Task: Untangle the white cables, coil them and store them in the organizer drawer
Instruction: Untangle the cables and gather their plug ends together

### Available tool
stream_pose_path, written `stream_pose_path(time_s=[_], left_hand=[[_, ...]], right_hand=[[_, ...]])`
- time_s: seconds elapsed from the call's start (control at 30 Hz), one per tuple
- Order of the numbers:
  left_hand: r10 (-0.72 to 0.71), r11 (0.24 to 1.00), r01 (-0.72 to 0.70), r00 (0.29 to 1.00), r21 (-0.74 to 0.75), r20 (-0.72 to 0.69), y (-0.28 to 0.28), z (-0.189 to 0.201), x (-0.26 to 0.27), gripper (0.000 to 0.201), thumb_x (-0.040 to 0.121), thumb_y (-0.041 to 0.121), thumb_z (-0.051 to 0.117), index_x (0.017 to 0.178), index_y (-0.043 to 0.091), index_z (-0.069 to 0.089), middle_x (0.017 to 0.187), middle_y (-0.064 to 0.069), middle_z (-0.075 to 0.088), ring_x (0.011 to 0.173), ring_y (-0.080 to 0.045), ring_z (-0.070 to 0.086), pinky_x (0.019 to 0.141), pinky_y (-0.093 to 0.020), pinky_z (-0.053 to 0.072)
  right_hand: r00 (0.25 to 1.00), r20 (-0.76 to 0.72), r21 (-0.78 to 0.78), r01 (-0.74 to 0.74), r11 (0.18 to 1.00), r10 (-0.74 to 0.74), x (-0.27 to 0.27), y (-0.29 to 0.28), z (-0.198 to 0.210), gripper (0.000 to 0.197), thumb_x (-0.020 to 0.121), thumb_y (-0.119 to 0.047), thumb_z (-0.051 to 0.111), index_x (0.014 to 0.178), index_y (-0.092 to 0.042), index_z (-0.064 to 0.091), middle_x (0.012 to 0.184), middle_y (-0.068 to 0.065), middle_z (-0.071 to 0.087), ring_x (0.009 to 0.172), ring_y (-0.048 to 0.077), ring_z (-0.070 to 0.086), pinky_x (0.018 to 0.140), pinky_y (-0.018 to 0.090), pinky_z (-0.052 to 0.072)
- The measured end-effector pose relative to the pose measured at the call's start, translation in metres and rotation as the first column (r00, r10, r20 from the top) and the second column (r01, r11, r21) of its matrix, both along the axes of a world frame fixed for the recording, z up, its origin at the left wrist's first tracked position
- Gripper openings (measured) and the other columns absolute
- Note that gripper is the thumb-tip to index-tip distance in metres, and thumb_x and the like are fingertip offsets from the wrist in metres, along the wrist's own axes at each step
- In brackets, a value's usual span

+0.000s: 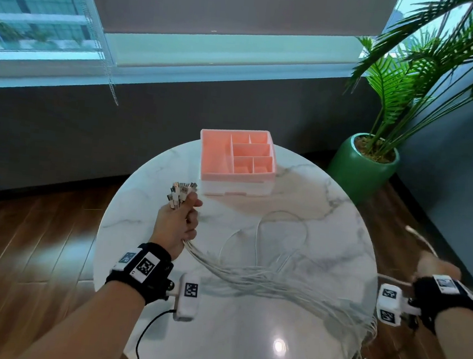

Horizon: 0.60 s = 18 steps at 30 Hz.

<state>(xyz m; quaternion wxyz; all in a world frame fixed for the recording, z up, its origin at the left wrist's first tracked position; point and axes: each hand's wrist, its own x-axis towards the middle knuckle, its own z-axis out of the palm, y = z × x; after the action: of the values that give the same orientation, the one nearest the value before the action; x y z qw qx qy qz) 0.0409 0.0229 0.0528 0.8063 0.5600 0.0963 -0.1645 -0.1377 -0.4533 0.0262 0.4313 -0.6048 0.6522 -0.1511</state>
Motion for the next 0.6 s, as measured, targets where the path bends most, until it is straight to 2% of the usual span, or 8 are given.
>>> stream_pose_path(time_s=[0.07, 0.13, 0.2, 0.3, 0.33, 0.4, 0.5, 0.6], left_hand=[[0.016, 0.999, -0.016, 1.000, -0.031, 0.012, -0.002, 0.004, 0.001, 0.030, 0.099, 0.036, 0.062, 0.085, 0.010, 0.060, 0.057, 0.003, 0.032, 0.044, -0.008, 0.024, 0.038, -0.019, 0.017], [0.019, 0.998, -0.017, 0.999, -0.063, 0.026, -0.004, 0.007, 0.000, 0.030, 0.100, 0.035, 0.062, 0.082, 0.011, 0.059, 0.057, 0.003, 0.026, 0.045, -0.009, 0.022, 0.038, -0.019, 0.016], [0.015, 0.995, -0.012, 0.999, -0.101, 0.034, -0.007, 0.010, -0.001, 0.031, 0.100, 0.034, 0.061, 0.080, 0.011, 0.059, 0.057, 0.003, 0.023, 0.045, -0.009, 0.020, 0.038, -0.019, 0.016], [-0.003, 0.990, 0.007, 0.999, -0.138, 0.035, -0.012, 0.014, -0.001, 0.032, 0.101, 0.032, 0.059, 0.077, 0.012, 0.057, 0.057, 0.003, 0.023, 0.043, -0.008, 0.021, 0.037, -0.018, 0.016], [-0.008, 0.989, 0.013, 0.999, -0.147, 0.036, -0.014, 0.015, -0.002, 0.033, 0.102, 0.032, 0.059, 0.076, 0.013, 0.057, 0.057, 0.003, 0.024, 0.042, -0.007, 0.021, 0.037, -0.018, 0.015], [-0.015, 0.987, 0.021, 0.999, -0.160, 0.037, -0.019, 0.018, -0.003, 0.034, 0.102, 0.033, 0.058, 0.075, 0.014, 0.056, 0.056, 0.004, 0.026, 0.042, -0.007, 0.021, 0.036, -0.018, 0.016], [-0.008, 0.987, 0.015, 0.999, -0.161, 0.043, -0.024, 0.021, -0.005, 0.034, 0.102, 0.034, 0.058, 0.074, 0.015, 0.056, 0.055, 0.004, 0.026, 0.042, -0.007, 0.021, 0.036, -0.017, 0.017], [0.020, 0.985, -0.012, 0.999, -0.170, 0.041, -0.027, 0.024, -0.008, 0.033, 0.102, 0.034, 0.058, 0.075, 0.015, 0.054, 0.055, 0.005, 0.026, 0.042, -0.007, 0.020, 0.036, -0.017, 0.017]], right_hand=[[0.976, -0.164, -0.026, -0.150, 0.988, 0.144, -0.031, -0.016, -0.024, 0.054, 0.088, -0.026, 0.064, 0.135, -0.003, 0.053, 0.127, 0.026, 0.057, 0.113, 0.042, 0.060, 0.062, 0.035, 0.047], [0.872, -0.428, -0.003, -0.264, 0.964, 0.238, -0.050, -0.060, -0.079, 0.065, 0.071, -0.020, 0.069, 0.132, -0.012, 0.050, 0.116, 0.020, 0.057, 0.101, 0.040, 0.062, 0.073, 0.046, 0.053], [0.877, -0.411, -0.013, -0.277, 0.961, 0.248, -0.045, -0.073, -0.098, 0.048, 0.075, -0.025, 0.060, 0.121, -0.021, 0.045, 0.103, 0.013, 0.054, 0.087, 0.035, 0.061, 0.077, 0.052, 0.053], [0.821, -0.528, -0.106, -0.317, 0.943, 0.216, -0.022, 0.018, -0.030, 0.046, 0.076, -0.037, 0.067, 0.112, -0.018, 0.045, 0.105, 0.018, 0.056, 0.084, 0.037, 0.061, 0.068, 0.048, 0.053], [0.865, -0.465, -0.219, -0.319, 0.922, 0.189, -0.009, 0.041, -0.015, 0.058, 0.072, -0.039, 0.071, 0.119, -0.012, 0.049, 0.114, 0.022, 0.058, 0.093, 0.041, 0.063, 0.075, 0.050, 0.054], [0.860, -0.205, -0.258, -0.508, 0.822, 0.467, 0.031, 0.082, 0.004, 0.065, 0.080, -0.033, 0.077, 0.133, -0.005, 0.053, 0.131, 0.022, 0.059, 0.116, 0.039, 0.059, 0.093, 0.041, 0.048], [0.459, 0.081, -0.202, -0.862, 0.466, 0.885, 0.075, 0.172, 0.025, 0.057, 0.085, -0.040, 0.075, 0.132, -0.014, 0.058, 0.125, 0.004, 0.064, 0.115, 0.020, 0.061, 0.094, 0.030, 0.045], [0.030, 0.160, -0.175, -0.983, 0.058, 0.987, 0.093, 0.268, 0.044, 0.067, 0.079, -0.057, 0.074, 0.136, -0.030, 0.052, 0.123, -0.008, 0.064, 0.111, 0.006, 0.060, 0.094, 0.027, 0.048]])
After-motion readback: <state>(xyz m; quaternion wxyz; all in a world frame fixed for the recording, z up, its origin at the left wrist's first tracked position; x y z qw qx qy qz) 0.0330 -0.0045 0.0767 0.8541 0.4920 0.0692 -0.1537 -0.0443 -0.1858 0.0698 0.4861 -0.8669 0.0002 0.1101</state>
